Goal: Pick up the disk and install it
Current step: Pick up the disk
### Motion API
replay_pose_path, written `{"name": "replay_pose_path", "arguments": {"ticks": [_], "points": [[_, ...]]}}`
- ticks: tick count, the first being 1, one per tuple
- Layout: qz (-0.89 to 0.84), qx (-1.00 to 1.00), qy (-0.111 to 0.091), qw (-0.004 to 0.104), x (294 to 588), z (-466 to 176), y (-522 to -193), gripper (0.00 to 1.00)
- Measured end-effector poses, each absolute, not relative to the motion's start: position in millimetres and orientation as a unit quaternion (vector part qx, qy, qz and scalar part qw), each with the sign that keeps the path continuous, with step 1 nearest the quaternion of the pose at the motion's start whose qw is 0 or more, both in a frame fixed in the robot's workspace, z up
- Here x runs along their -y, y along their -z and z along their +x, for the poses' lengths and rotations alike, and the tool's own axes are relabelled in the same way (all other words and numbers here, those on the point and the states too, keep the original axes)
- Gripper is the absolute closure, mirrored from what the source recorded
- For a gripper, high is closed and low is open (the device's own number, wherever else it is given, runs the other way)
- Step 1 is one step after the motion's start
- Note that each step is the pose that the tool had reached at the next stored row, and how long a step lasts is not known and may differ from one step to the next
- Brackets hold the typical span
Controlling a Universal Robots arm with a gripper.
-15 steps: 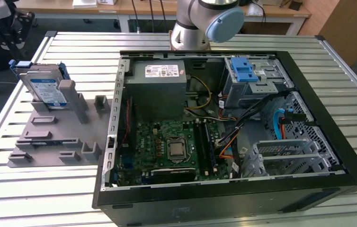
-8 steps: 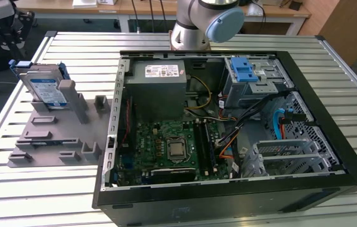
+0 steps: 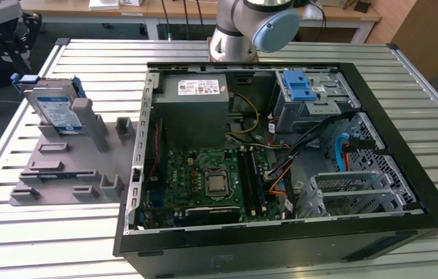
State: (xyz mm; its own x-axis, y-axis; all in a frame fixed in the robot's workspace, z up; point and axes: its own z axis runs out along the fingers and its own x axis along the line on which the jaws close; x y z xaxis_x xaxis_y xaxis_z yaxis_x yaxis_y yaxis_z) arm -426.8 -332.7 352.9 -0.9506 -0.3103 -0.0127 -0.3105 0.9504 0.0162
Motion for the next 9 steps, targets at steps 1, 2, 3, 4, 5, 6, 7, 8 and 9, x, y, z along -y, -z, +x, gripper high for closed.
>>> {"name": "replay_pose_path", "arguments": {"ticks": [1,2,3,4,5,6,7,8,9], "points": [[-0.162,-0.987,-0.009,0.005,332.7,-426.8,-352.8,0.89],[-0.168,-0.986,-0.009,0.005,332.6,-426.8,-352.8,0.89],[-0.173,-0.985,-0.009,0.005,332.6,-426.8,-352.8,0.89],[-0.178,-0.984,-0.009,0.005,332.6,-426.8,-352.8,0.89],[-0.184,-0.983,-0.009,0.005,332.6,-426.8,-352.7,0.89],[-0.190,-0.982,-0.009,0.005,332.5,-426.8,-352.7,0.89],[-0.195,-0.981,-0.009,0.005,332.4,-426.8,-352.7,0.89],[-0.201,-0.980,-0.009,0.005,332.4,-426.8,-352.7,0.89],[-0.206,-0.978,-0.009,0.005,332.3,-426.8,-352.6,0.89]]}}
